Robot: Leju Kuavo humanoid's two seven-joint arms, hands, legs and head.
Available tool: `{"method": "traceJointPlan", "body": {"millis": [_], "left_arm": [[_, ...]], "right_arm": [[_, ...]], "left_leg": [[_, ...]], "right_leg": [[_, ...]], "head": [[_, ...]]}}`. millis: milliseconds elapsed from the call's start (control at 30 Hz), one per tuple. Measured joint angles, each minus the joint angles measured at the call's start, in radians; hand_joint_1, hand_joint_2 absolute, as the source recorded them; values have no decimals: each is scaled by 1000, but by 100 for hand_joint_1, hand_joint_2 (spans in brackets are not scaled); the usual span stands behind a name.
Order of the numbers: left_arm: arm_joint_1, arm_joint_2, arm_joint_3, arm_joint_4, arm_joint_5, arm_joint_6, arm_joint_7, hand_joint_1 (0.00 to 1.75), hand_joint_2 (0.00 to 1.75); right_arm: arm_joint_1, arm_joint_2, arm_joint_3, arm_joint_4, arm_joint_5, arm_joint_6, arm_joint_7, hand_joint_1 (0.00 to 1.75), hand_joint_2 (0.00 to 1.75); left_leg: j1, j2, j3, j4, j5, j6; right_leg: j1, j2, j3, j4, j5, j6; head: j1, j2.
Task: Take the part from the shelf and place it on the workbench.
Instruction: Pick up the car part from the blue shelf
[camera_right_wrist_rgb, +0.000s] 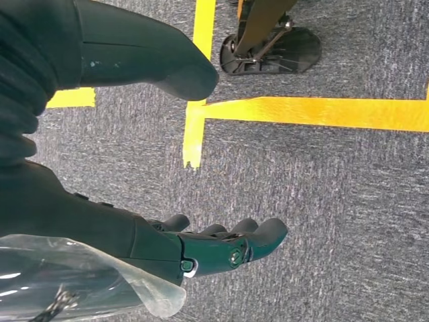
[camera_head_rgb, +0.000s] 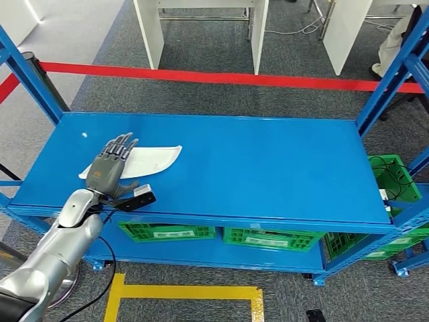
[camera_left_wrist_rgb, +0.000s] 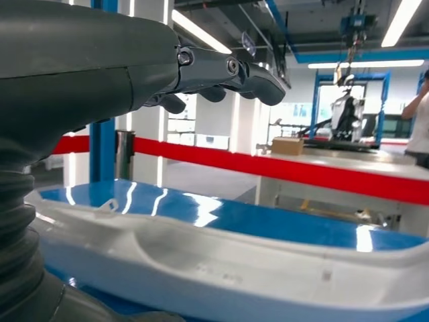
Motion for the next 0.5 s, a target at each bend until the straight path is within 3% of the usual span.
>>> {"method": "traceJointPlan", "body": {"millis": [467, 500], "left_arm": [[-30, 17, -16, 110, -34, -65, 75, 0, 175], [-31, 17, -16, 115, -34, -63, 83, 44, 175]], "right_arm": [[0, 0, 0, 0, 8, 1, 0, 0, 175], [0, 0, 0, 0, 9, 1, 0, 0, 175]], "left_leg": [[0, 0, 1, 0, 0, 0], [0, 0, 1, 0, 0, 0]], "right_leg": [[0, 0, 1, 0, 0, 0], [0, 0, 1, 0, 0, 0]], "head": [[0, 0], [0, 0]]}}
